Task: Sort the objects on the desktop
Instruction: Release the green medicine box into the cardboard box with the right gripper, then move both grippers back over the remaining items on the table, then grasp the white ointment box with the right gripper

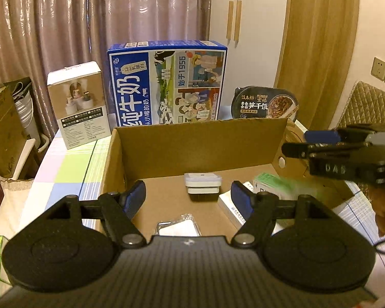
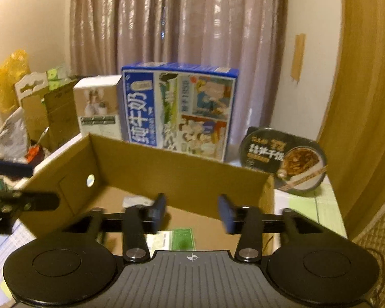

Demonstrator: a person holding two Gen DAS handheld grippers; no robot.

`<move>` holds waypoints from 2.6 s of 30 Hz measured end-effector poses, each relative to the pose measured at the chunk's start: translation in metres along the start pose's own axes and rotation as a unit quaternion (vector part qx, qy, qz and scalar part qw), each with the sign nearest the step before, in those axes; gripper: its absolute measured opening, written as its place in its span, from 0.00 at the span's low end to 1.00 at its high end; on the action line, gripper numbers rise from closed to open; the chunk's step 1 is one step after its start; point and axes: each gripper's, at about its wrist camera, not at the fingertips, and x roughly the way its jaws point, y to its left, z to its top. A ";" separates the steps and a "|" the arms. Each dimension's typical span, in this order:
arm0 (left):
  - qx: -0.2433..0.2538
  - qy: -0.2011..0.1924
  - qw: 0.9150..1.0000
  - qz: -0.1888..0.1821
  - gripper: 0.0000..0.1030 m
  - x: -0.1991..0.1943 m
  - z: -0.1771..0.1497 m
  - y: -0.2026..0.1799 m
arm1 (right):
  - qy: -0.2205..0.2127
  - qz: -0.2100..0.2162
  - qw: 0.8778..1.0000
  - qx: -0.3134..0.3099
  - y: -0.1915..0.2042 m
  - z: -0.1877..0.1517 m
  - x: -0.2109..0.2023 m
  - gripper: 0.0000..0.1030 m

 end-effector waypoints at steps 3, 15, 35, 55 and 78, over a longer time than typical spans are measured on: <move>-0.004 -0.007 1.000 0.003 0.71 -0.014 -0.006 0.000 | -0.013 -0.011 1.000 0.004 -0.003 -0.003 -0.016 0.48; -0.024 -0.001 1.000 0.014 0.76 -0.074 -0.051 -0.004 | -0.015 -0.022 0.999 0.038 0.002 -0.057 -0.113 0.65; -0.029 0.058 0.998 0.022 0.88 -0.165 -0.161 -0.020 | 0.069 -0.003 0.993 0.100 0.034 -0.175 -0.219 0.89; -0.012 0.092 0.995 -0.023 0.89 -0.150 -0.199 -0.067 | 0.108 0.006 0.992 0.061 0.044 -0.205 -0.182 0.84; 0.017 0.128 0.990 -0.053 0.80 -0.086 -0.205 -0.102 | 0.154 0.025 0.986 0.066 0.026 -0.216 -0.121 0.35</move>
